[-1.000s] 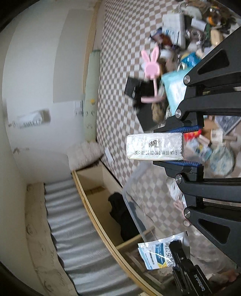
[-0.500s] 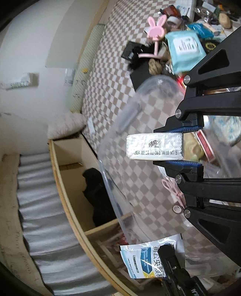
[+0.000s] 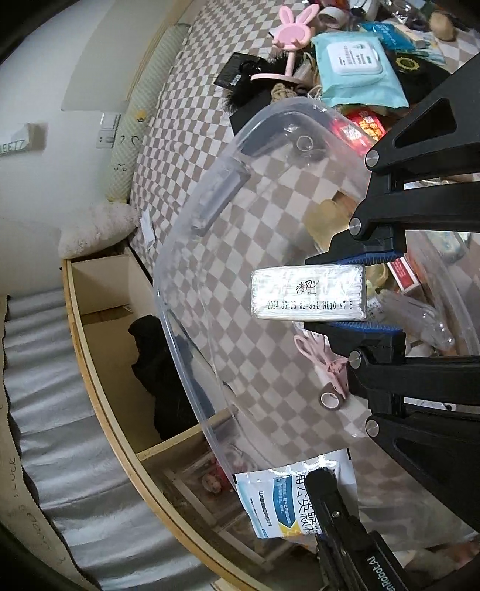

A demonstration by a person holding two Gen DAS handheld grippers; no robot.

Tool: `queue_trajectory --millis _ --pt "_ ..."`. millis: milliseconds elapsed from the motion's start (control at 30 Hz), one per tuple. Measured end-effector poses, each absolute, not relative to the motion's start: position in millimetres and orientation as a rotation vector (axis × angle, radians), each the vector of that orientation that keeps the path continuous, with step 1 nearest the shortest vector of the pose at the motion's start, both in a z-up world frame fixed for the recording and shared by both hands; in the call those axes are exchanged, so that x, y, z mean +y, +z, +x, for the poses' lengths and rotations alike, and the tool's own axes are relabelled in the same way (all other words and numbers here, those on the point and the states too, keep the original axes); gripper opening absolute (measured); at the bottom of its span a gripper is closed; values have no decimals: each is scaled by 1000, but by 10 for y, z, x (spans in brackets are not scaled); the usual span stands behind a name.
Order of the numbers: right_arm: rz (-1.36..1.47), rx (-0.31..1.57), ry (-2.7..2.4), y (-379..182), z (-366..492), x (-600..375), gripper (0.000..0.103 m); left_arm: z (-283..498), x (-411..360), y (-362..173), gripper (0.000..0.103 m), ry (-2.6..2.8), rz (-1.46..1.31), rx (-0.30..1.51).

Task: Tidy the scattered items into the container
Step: 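Carry the white box and the white-blue bag over the clear plastic box, then open both grippers to drop the items into the clear box, then withdraw both tools from the clear box back toward the pile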

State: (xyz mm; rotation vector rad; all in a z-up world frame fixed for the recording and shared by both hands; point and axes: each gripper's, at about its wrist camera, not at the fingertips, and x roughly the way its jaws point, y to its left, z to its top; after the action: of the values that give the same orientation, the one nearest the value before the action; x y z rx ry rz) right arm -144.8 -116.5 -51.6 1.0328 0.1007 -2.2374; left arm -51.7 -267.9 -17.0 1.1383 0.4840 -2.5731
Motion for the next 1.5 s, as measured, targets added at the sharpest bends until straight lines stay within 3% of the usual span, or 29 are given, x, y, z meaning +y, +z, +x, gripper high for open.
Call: queue_trajectory --millis 67,100,133,200,433,567,1133,1167,1200,1267,1400,1500 --pt "1038 101 -2233 -522 -1446 -1158 26 -521 -2667 -173 18 -2569 1141 472" --pt "1046 106 -2232 -524 -1447 -1159 34 -525 -2660 -179 18 -2566 1146 465" --pt "1044 114 -2236 -520 -1438 -1157 61 -532 -2654 -191 18 -2562 1153 458" --pt "1011 134 -2259 -484 -1401 -1149 80 -545 -2642 -219 18 -2554 1172 452" --pt "945 170 -2288 -372 -1304 -1122 80 -549 -2614 -241 21 -2536 1188 413" --pt "941 165 -2303 -338 -1305 -1066 80 -535 -2621 -233 43 -2526 1172 393" --pt "866 31 -2391 -26 -1286 -322 80 -427 -2401 49 44 -2712 988 368" --pt "849 15 -2398 28 -1277 -255 80 -415 -2368 82 50 -2726 967 358" --pt "830 2 -2404 88 -1264 -188 80 -401 -2337 118 65 -2740 941 354" --pt "790 -16 -2426 205 -1229 -52 80 -363 -2280 194 84 -2772 877 358" --pt "728 -35 -2471 375 -1162 179 80 -303 -2181 329 99 -2828 775 388" --pt "689 -44 -2502 436 -1107 312 80 -281 -2108 401 103 -2853 733 392"
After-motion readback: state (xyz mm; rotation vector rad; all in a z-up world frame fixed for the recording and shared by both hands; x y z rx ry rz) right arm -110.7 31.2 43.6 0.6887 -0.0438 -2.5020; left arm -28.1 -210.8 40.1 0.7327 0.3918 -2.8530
